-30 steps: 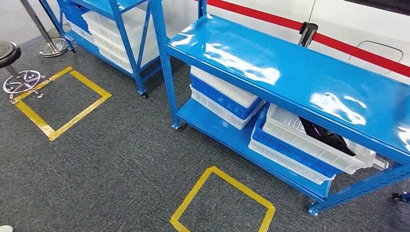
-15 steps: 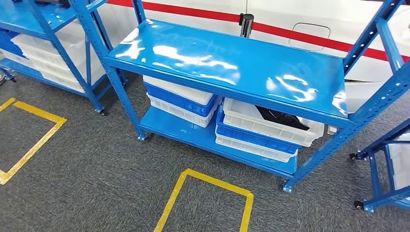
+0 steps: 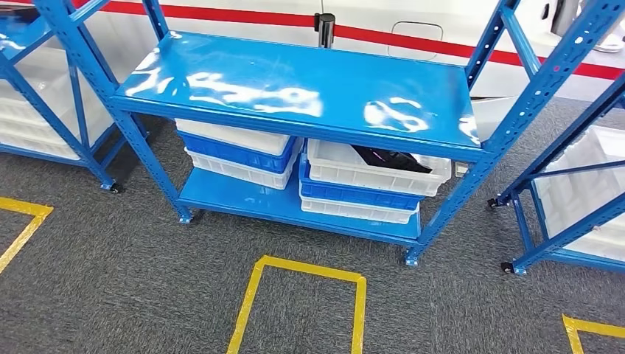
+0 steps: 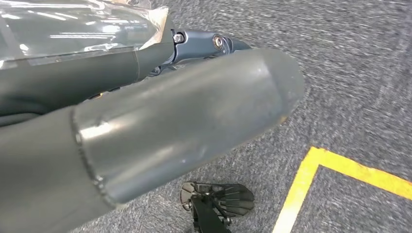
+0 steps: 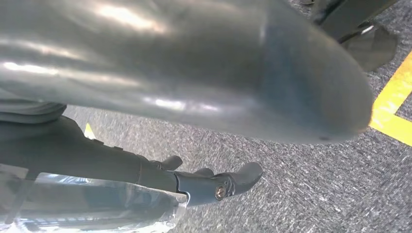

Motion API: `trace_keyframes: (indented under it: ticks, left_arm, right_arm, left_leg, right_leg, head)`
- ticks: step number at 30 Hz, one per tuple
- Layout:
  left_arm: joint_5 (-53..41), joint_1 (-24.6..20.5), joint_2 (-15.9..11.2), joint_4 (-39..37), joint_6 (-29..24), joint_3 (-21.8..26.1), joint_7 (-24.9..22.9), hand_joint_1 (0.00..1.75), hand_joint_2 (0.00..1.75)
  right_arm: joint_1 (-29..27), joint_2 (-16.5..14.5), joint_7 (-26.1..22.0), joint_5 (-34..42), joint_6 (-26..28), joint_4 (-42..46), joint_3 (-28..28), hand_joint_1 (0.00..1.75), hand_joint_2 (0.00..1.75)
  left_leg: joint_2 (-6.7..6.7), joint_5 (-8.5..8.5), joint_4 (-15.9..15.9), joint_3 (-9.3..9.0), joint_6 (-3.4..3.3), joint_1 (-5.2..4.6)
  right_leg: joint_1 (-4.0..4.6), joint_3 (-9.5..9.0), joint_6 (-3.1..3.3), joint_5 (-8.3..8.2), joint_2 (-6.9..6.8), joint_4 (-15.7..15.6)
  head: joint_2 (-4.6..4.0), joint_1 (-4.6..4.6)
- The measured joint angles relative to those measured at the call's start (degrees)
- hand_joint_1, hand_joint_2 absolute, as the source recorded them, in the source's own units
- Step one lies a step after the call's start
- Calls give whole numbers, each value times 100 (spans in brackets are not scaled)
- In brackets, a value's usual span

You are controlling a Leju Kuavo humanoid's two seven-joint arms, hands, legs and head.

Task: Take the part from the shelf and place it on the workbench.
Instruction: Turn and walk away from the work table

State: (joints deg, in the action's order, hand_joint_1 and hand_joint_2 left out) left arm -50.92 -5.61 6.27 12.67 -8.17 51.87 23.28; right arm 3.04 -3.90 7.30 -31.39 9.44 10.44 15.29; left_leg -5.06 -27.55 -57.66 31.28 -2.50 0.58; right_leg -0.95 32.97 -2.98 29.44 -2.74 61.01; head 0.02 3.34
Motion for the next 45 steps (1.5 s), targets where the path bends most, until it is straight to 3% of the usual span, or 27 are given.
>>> trace_keyframes:
  ticks: [2,4,6,8,9,10,11,12,13,15,16,18,19,20,22,24,26,27,28,30,31,32,34,36,44,45]
  left_arm:
    - [-2,-15,-4,2,-5,-1,-9,0,0]
    - [-3,-39,-8,3,-7,-1,-14,0,0]
    - [-4,-54,-11,4,-7,-1,-17,0,0]
    - [-8,-41,-16,4,-6,0,-19,0,0]
    - [-10,-30,-17,3,-5,1,-20,0,0]
    - [-11,-19,-20,3,-5,2,-21,0,0]
    - [-10,-12,-24,3,-5,3,-22,0,0]
    - [-8,-9,-28,3,-5,3,-22,0,0]
    - [-5,-8,-32,3,-6,4,-22,0,0]
    - [-3,-5,-44,3,-7,4,-22,0,0]
    - [-2,-4,-49,3,-6,5,-22,0,0]
    - [2,-8,-54,4,-6,6,-20,0,0]
    - [5,-17,-53,4,-7,6,-17,0,0]
    - [7,-22,-49,4,-8,7,-13,0,0]
    - [11,-15,-45,5,-11,10,-5,0,0]
    - [15,17,-50,4,-14,18,-1,0,0]
    - [17,46,-54,3,-13,28,-1,0,0]
    - [17,52,-54,3,-10,33,0,0,0]
    - [17,54,-52,3,-7,36,1,0,44]
    - [13,52,-46,3,3,37,4,0,131]
    - [9,50,-44,3,7,37,5,0,175]
    - [4,47,-45,3,13,37,5,0,175]
    - [-2,44,-54,3,33,38,1,0,175]
    - [1,46,-58,3,80,38,-11,0,175]
    - [723,219,-133,69,247,-630,-371,0,175]
    - [854,254,-143,90,264,-751,-429,0,131]
  right_arm:
    - [17,-6,0,1,0,1,1,0,0]
    - [12,-10,0,3,0,1,3,0,0]
    - [2,-9,0,7,0,1,6,0,0]
    - [9,-18,0,9,0,1,7,0,0]
    - [13,-24,0,8,0,1,7,0,0]
    - [12,-33,0,4,-1,1,7,0,0]
    - [5,-39,0,-4,-1,1,7,0,0]
    - [-4,-43,0,-18,0,1,7,0,0]
    - [-9,-48,0,-30,1,1,7,0,0]
    - [0,-55,-2,-45,2,1,7,0,0]
    - [10,-60,-7,-47,3,2,7,0,0]
    - [15,-63,-39,-70,18,3,7,0,0]
    - [3,-63,-58,-97,39,2,7,0,0]
    - [-9,-60,-75,-131,69,2,7,0,0]
    - [-9,-60,-82,-195,123,1,6,0,0]
    - [15,-63,-78,-237,142,1,5,0,0]
    - [17,-65,-72,-256,142,1,5,0,0]
    - [10,-65,-69,-257,142,1,5,0,0]
    - [2,-64,-64,-259,142,1,5,0,0]
    - [2,-61,-55,-268,144,1,5,0,0]
    - [8,-61,-51,-279,148,1,5,0,44]
    - [13,-64,-49,-292,154,1,5,0,87]
    - [12,-76,-43,-315,170,1,5,0,175]
    - [7,-79,-39,-311,166,1,5,0,175]
    - [-158,-37,-110,264,-92,103,-123,0,175]
    - [-184,-23,-125,351,-117,128,-153,0,175]
  left_leg:
    - [-106,-35,-6,-40,68,-33]
    - [-192,-62,-4,-81,142,-21]
    - [-20,-200,-157,-45,216,21]
    - [326,-581,-746,198,265,48]
    - [436,-790,-1150,379,273,53]
    - [484,-921,-1497,542,278,54]
    - [501,-937,-1675,636,278,55]
    - [512,-836,-1644,636,273,58]
    - [538,-638,-1395,535,265,64]
    - [751,-219,-602,203,243,90]
    - [863,-100,-304,85,233,99]
    - [972,-54,-78,17,195,80]
    - [921,-41,-71,22,159,65]
    - [877,-16,-42,18,109,58]
    - [781,37,20,10,13,64]
    - [670,54,38,23,-28,52]
    - [573,54,35,39,-31,39]
    - [543,54,34,42,-30,37]
    - [519,54,33,38,-27,38]
    - [493,48,26,20,-1,26]
    - [485,40,22,11,23,13]
    - [481,19,11,9,40,-5]
    - [483,6,-1,11,4,-10]
    - [488,26,6,10,-28,12]
    - [491,67,69,-15,89,56]
    - [491,66,71,-14,114,60]
  right_leg:
    - [27,-189,69,-128,-147,-388]
    - [16,-184,159,-163,-21,-401]
    - [-32,-208,242,-202,104,-421]
    - [-56,-204,304,-238,230,-428]
    - [-51,-197,321,-247,300,-427]
    - [-44,-193,325,-248,379,-425]
    - [-39,-196,325,-248,457,-423]
    - [-37,-206,324,-248,537,-420]
    - [-37,-219,323,-247,618,-417]
    - [-18,-231,310,-241,765,-397]
    - [-4,-218,291,-240,825,-386]
    - [11,-158,218,-250,921,-378]
    - [2,-116,173,-263,960,-394]
    - [-3,-82,137,-258,913,-371]
    - [13,85,133,-99,646,-85]
    - [15,433,181,240,388,634]
    - [5,711,166,449,343,1244]
    - [2,693,128,426,339,1259]
    - [-2,542,80,316,333,1019]
    - [-5,62,20,27,300,163]
    - [3,-119,29,-78,285,-183]
    - [-2,-225,51,-133,274,-379]
    - [-6,-270,90,-161,275,-447]
    - [2,-281,106,-170,276,-447]
    - [56,-270,158,-173,276,-440]
    - [63,-267,162,-171,276,-439]
  head:
    - [0,-10]
    - [0,-21]
    - [0,-26]
    - [0,-33]
    - [0,-34]
    - [0,-35]
    - [0,-35]
    - [0,-35]
    - [0,-35]
    - [0,-34]
    - [0,-32]
    - [0,-28]
    - [0,-28]
    - [0,-28]
    - [0,-14]
    - [0,1]
    - [0,2]
    - [0,2]
    - [0,2]
    - [0,2]
    - [0,-1]
    - [0,-6]
    - [0,-14]
    - [0,-15]
    - [0,-15]
    - [0,-14]
